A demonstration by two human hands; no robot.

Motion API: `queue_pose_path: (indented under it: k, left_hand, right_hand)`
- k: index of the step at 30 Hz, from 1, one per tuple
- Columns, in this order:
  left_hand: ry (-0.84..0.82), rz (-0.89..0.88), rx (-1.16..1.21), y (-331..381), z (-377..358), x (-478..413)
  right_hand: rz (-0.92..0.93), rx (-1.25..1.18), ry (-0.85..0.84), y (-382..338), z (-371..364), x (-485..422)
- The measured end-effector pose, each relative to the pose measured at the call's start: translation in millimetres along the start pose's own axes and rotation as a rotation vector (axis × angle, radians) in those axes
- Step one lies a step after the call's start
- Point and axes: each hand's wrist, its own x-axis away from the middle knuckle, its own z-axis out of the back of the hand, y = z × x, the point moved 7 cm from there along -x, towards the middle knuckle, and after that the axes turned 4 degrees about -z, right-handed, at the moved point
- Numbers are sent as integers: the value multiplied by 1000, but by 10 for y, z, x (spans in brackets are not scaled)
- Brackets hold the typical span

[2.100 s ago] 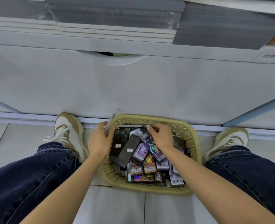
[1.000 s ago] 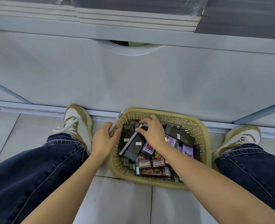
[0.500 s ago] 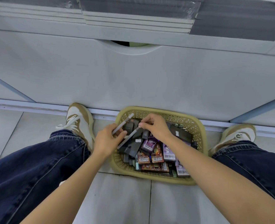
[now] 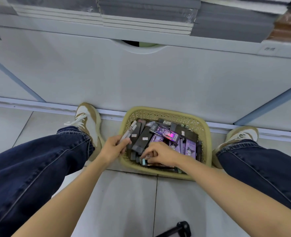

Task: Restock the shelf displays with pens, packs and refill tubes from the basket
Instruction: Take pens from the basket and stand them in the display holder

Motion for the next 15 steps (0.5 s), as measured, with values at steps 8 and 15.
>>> queue_pose_path:
  k: [8, 15]
  left_hand:
    - [3, 30, 66, -50, 15, 44]
    - [176, -93, 104, 487, 207, -51]
  right_hand:
    - [95, 197, 80, -186, 38, -89]
    - [62, -530, 503, -506, 1027, 57]
